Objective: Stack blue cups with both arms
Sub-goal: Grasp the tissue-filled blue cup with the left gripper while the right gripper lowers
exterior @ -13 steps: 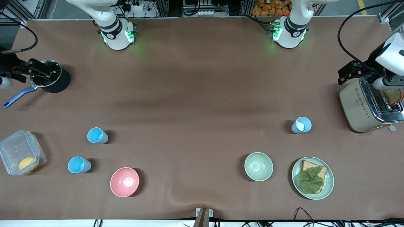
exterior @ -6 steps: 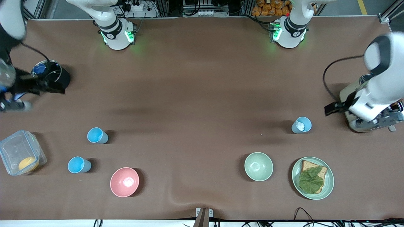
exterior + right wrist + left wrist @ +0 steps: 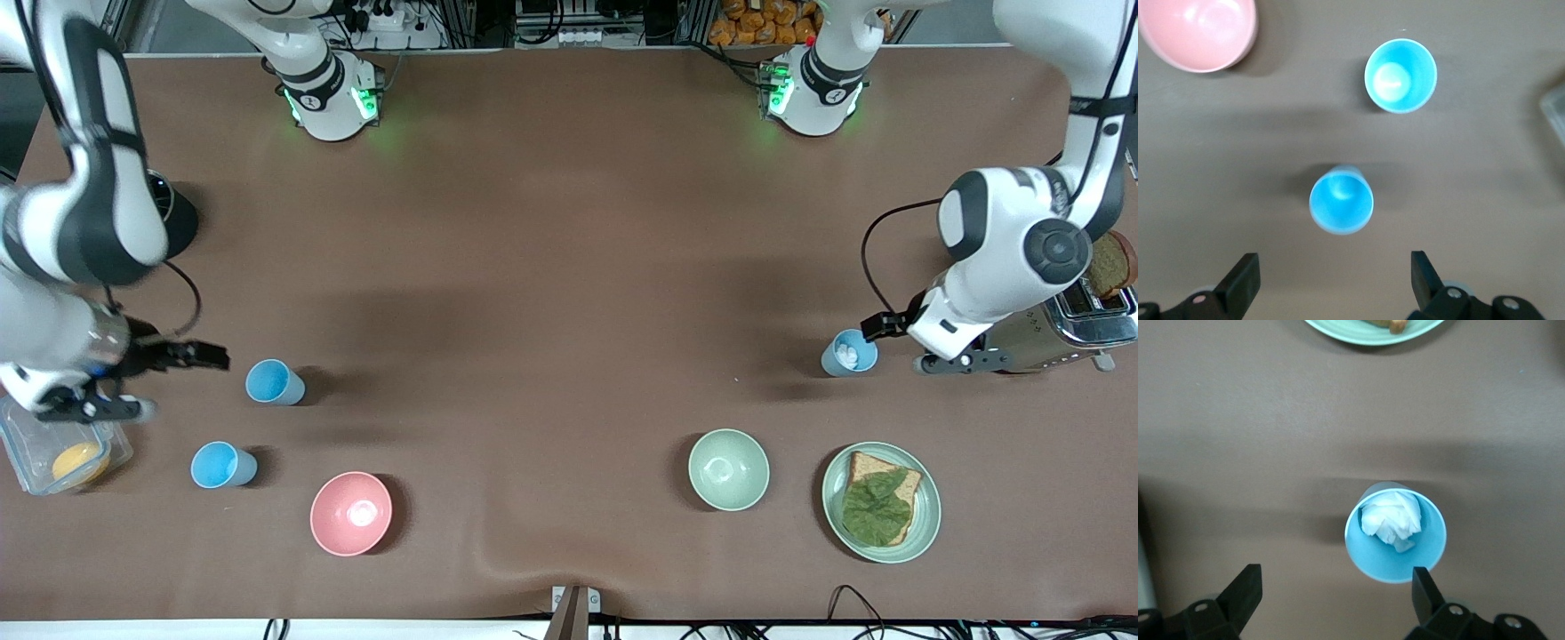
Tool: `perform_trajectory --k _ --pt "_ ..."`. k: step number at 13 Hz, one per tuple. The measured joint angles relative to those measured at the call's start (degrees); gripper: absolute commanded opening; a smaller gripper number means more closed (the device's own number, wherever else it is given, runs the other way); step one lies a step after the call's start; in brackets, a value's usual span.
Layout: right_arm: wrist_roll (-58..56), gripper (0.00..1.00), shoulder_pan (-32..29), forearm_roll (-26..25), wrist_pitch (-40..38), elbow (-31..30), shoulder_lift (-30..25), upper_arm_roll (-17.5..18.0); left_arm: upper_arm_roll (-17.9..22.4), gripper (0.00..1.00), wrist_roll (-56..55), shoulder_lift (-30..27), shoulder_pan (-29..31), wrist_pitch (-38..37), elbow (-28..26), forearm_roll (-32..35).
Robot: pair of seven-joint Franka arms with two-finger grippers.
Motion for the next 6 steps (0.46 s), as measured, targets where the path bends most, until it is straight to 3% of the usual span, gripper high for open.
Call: perform_trajectory --k 2,3,5,6 --pt "0.0 1.00 0.0 -3.2 7.9 -0.3 6.2 -0.1 0.0 0.75 0.0 3.0 0.0 2.6 0.0 0.0" --pt "0.0 1.00 -0.1 -4.2 9.7 -0.4 8.4 -0.2 0.0 0.54 0.0 4.2 0.0 3.6 0.0 0.0" --pt "0.0 1.00 -0.1 -4.6 10.2 -0.5 10.1 -0.4 0.0 0.00 0.0 5.8 0.0 4.5 0.2 0.0" --pt "0.0 1.00 -0.5 -4.7 10.1 -0.7 10.1 -0.5 -0.1 0.00 0.0 6.1 0.0 4.6 0.2 0.0"
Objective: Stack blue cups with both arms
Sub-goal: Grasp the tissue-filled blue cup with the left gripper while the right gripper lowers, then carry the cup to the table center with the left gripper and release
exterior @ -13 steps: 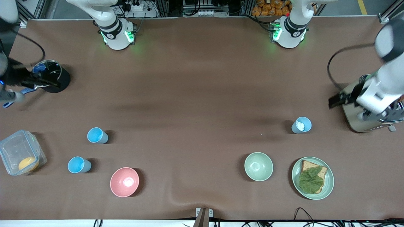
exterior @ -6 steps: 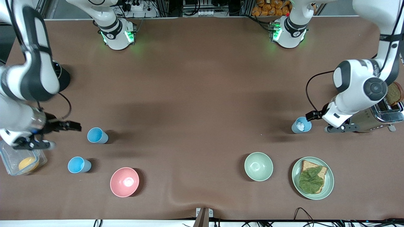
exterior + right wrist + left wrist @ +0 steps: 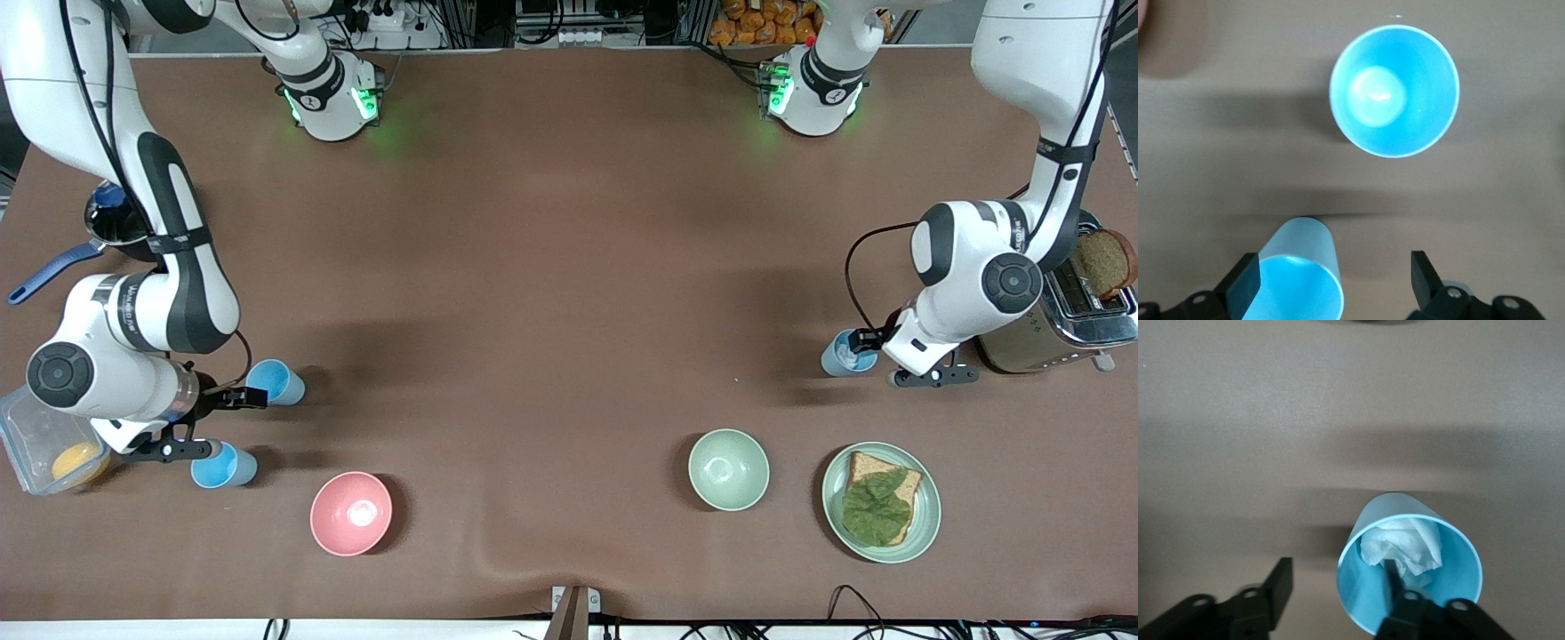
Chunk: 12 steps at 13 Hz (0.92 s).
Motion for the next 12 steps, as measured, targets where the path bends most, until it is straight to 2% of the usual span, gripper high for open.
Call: perform_trajectory --k 6,10,12 --pt "-0.3 1.00 -1.2 0.0 -2.5 -2.2 0.0 0.4 -1.1 0.00 0.0 -0.1 -0.5 -0.1 0.9 -0.5" --pt "-0.3 1.00 -1.1 0.0 -3.8 -2.1 -0.4 0.7 -10.2 0.00 -1.5 -0.4 -0.7 -2.5 4.3 -6.2" --pt "-0.2 1.00 -1.3 0.0 -6.2 -0.5 -0.9 0.6 -16.1 0.00 -10.3 -0.4 -2.5 -6.0 7.9 -7.5"
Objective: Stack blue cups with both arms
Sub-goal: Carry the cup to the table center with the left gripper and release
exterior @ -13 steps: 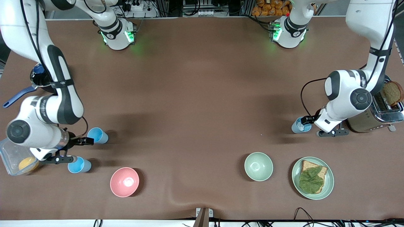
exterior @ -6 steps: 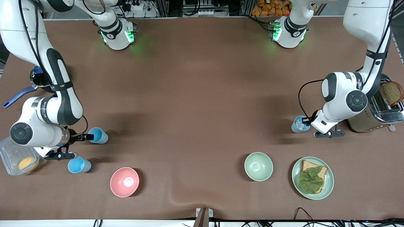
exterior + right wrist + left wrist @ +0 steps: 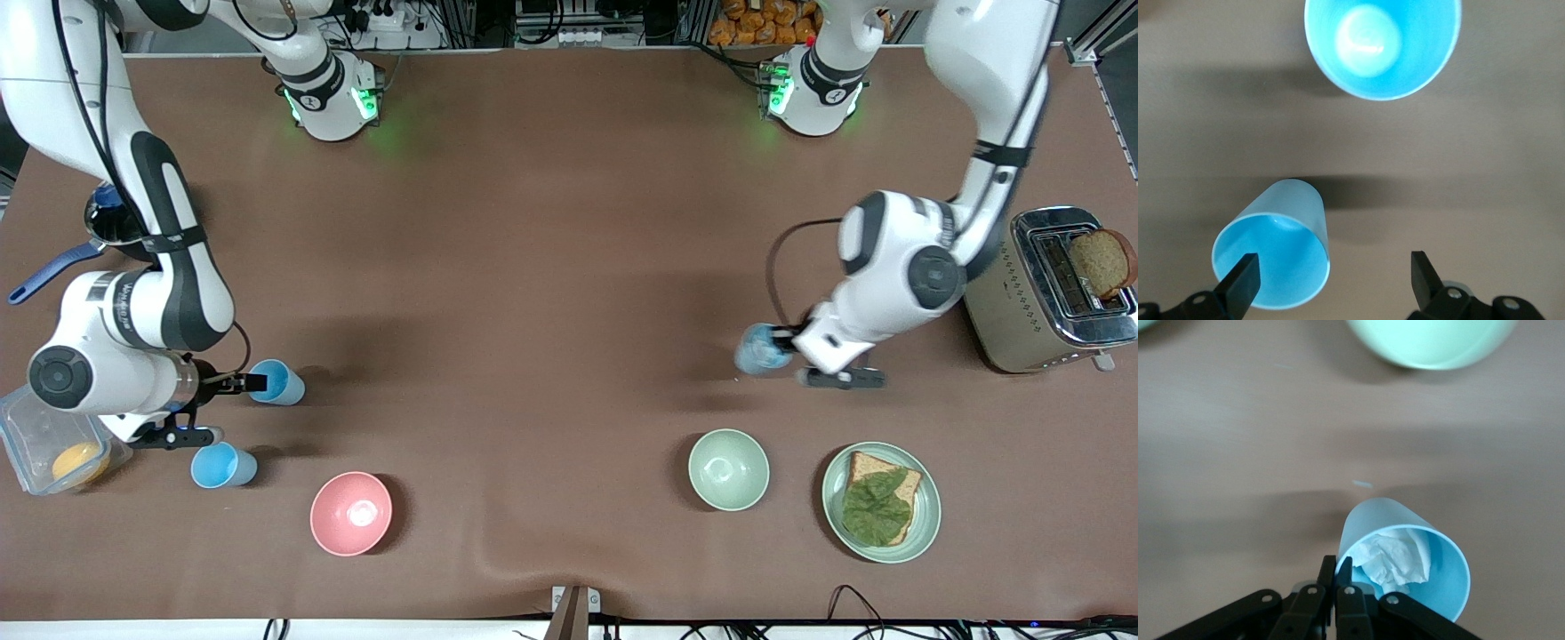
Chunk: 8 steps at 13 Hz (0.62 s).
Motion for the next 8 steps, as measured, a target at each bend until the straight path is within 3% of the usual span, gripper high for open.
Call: perform_trajectory --k 2,5,8 --pt "0.0 1.00 -1.2 0.0 -4.9 3.0 -0.2 -0.1 -2.8 0.00 -11.3 1.3 -6.5 -0.7 3.0 0.0" --pt "0.0 1.00 -1.5 0.0 -5.9 6.2 -0.4 0.1 -2.7 0.00 -26.6 7.5 -19.9 -0.6 9.9 0.0" --pt "0.0 1.00 -0.7 0.0 -6.2 5.6 0.2 0.5 -1.4 0.00 -36.8 15.8 -28.6 -0.1 17.4 3.1"
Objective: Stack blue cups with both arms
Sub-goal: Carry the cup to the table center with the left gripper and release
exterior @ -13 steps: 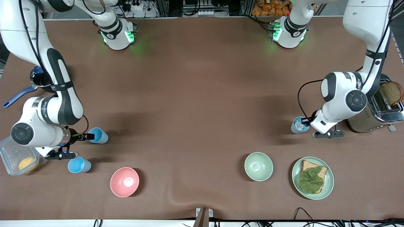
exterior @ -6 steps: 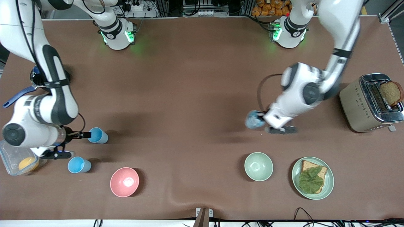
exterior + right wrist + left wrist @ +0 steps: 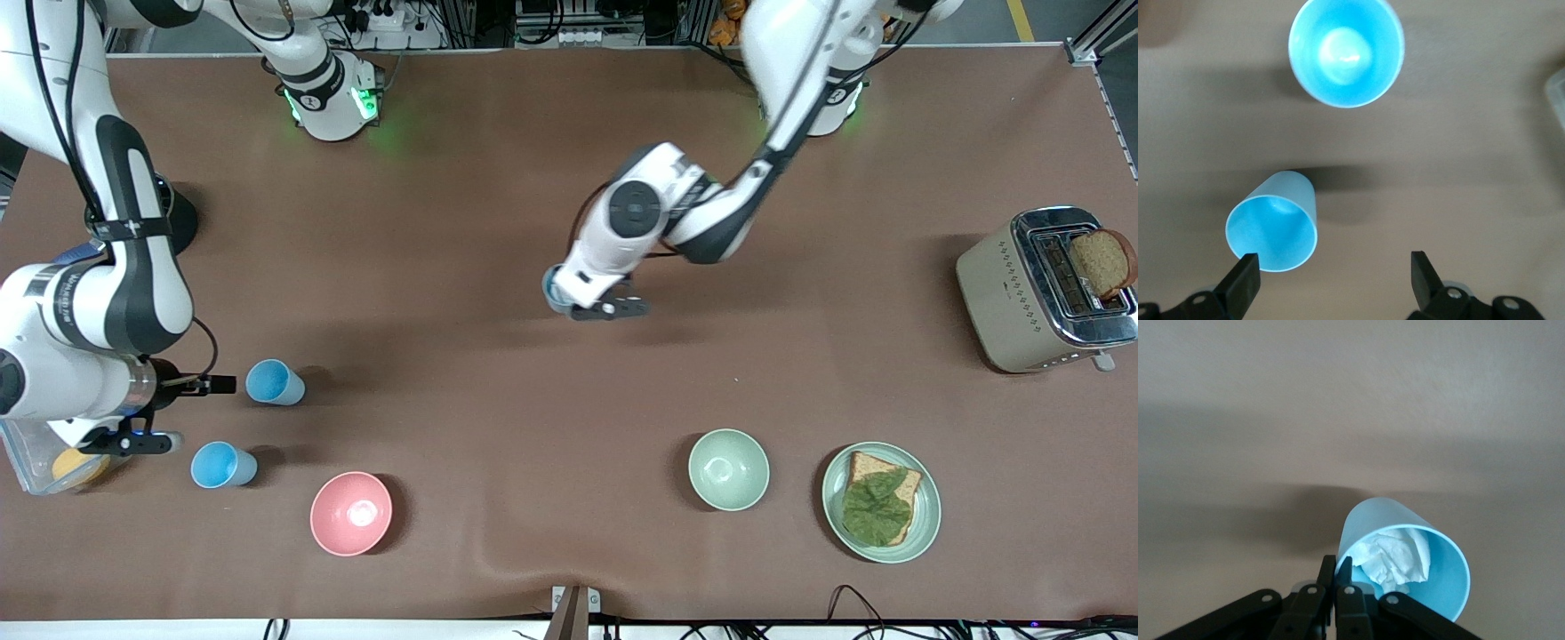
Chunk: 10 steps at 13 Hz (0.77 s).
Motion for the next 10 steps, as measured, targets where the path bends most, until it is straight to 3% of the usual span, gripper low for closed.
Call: perform_trajectory --k 1,2,3,4,7,8,9,10 --pt "0.0 1.00 0.4 0.0 1.3 -0.8 0.5 0.0 0.2 0.00 -2.5 2.4 -1.4 0.1 2.1 1.3" --pt "0.1 1.00 0.6 0.0 2.7 -1.9 0.9 0.0 0.3 0.19 -3.7 4.1 -2.1 0.3 3.6 1.8" --pt "0.3 1.00 0.6 0.1 3.8 -2.8 1.3 0.0 0.3 0.88 -3.9 4.3 -2.2 0.4 4.5 2.1" --pt "0.5 1.00 0.5 0.2 5.4 -3.9 1.6 -0.1 0.5 1.00 -3.9 4.5 -2.2 0.8 4.9 2.1" --pt "0.5 1.00 0.2 0.2 10.2 -7.9 1.8 -0.1 0.9 1.00 -3.9 3.8 -0.9 1.0 6.5 2.2" --pt "0.5 0.79 0.3 0.2 10.8 -8.6 1.9 -0.1 0.9 1.00 -3.9 2.2 0.4 -1.1 7.3 2.2" --pt "0.5 0.30 0.4 0.2 11.7 -9.1 1.9 -0.1 1.0 1.00 -3.9 -0.3 1.7 -4.3 8.1 2.3" --pt "0.5 0.00 0.4 0.3 12.8 -9.9 1.9 0.0 1.1 1.00 -3.9 -3.8 3.4 -7.8 8.7 2.4"
